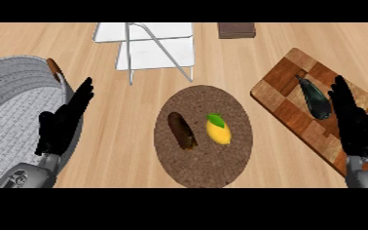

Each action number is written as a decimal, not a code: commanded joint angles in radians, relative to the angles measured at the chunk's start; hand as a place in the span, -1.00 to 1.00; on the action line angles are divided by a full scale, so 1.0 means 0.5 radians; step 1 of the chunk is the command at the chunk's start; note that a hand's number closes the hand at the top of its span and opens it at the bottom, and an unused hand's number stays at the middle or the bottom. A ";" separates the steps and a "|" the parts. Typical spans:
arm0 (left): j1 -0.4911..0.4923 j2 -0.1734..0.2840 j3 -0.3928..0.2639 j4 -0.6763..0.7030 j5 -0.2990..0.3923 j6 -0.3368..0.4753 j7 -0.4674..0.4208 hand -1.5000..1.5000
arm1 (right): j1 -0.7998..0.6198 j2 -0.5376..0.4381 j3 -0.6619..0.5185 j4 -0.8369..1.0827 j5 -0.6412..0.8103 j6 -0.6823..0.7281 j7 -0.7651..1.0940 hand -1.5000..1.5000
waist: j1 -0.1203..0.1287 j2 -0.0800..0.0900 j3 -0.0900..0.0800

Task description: Pick the lemon from the placemat and place it in the tiered shelf

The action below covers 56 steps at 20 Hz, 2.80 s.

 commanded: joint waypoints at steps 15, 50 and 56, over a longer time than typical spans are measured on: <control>0.147 -0.160 -0.128 0.043 -0.082 -0.064 0.000 0.00 | -0.240 0.103 0.314 0.001 0.196 0.176 -0.062 -1.00 | 0.017 0.019 -0.091; 0.214 -0.182 -0.063 -0.047 -0.152 -0.134 0.058 0.00 | -1.131 0.472 1.470 -0.146 1.307 1.001 2.425 -1.00 | 0.038 0.006 -0.094; 0.157 -0.169 -0.003 -0.075 -0.141 -0.151 0.146 0.00 | -1.061 0.455 1.494 -0.013 1.470 0.943 2.380 -1.00 | 0.019 0.007 -0.092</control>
